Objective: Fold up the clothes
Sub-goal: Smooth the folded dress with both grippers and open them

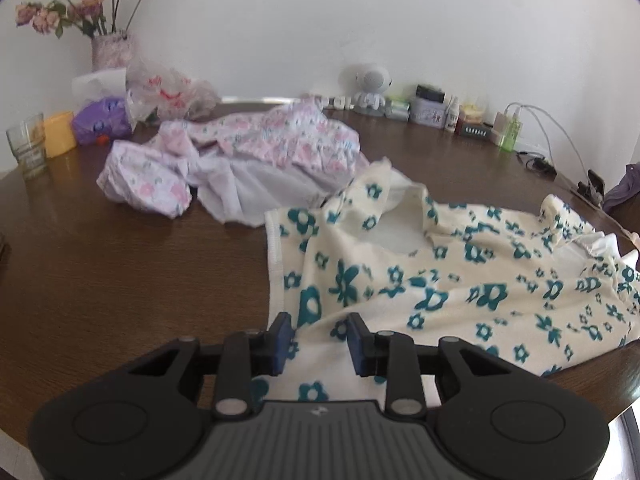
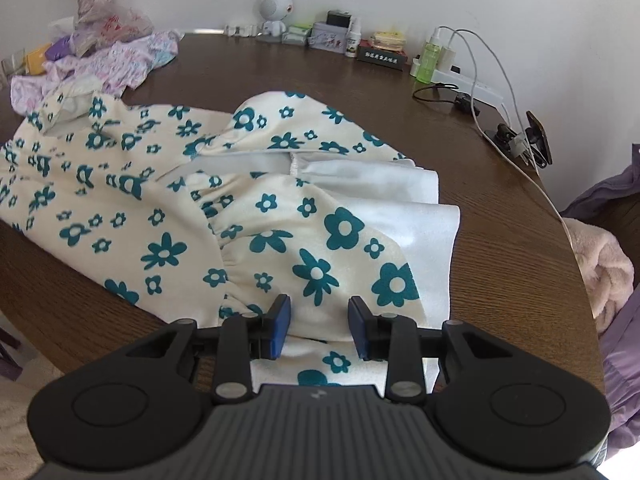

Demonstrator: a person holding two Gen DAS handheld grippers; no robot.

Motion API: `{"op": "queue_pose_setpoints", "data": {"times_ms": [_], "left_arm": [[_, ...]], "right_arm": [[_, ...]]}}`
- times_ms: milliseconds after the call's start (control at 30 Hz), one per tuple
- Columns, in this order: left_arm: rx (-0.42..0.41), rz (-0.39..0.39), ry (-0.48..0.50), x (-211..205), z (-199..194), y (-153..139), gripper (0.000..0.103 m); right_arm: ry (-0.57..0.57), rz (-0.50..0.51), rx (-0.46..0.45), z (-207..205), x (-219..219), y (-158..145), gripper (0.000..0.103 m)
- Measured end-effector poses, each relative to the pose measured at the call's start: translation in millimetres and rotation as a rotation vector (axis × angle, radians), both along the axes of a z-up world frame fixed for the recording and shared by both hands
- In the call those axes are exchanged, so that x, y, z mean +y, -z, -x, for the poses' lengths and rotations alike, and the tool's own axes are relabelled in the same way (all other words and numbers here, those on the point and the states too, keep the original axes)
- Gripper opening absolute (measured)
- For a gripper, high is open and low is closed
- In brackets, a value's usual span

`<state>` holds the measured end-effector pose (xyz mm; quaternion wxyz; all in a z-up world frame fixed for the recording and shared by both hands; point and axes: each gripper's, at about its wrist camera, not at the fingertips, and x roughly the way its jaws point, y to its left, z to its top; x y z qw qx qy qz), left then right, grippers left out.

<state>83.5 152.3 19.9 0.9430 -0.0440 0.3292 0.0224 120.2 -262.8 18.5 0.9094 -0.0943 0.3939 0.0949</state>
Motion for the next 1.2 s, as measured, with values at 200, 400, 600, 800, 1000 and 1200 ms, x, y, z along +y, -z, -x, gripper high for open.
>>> {"op": "queue_pose_setpoints", "data": {"times_ms": [200, 400, 600, 800, 1000, 1200], "left_arm": [[-0.080, -0.035, 0.176, -48.1, -4.4, -20.4, 0.048], [0.033, -0.043, 0.181, -58.1, -21.5, 19.3, 0.027], [0.012, -0.020, 0.131, -43.8, -18.8, 29.3, 0.016], [0.000, -0.030, 0.145, -56.9, -13.1, 17.8, 0.055], [-0.082, 0.063, 0.081, -61.2, 8.7, 5.7, 0.103], [-0.061, 0.131, 0.045, -63.2, 16.0, 6.0, 0.103]], "right_arm": [[-0.118, -0.126, -0.070, 5.9, 24.8, -20.3, 0.032], [-0.111, -0.093, -0.052, -8.1, 40.5, -0.3, 0.032], [-0.007, -0.141, -0.010, -9.4, -3.8, 15.1, 0.037], [-0.015, -0.121, -0.045, -4.3, 8.9, 10.9, 0.039], [0.003, -0.204, -0.128, 14.4, 13.7, -9.5, 0.079], [0.002, -0.315, -0.116, 26.1, 17.6, -13.4, 0.098]]}}
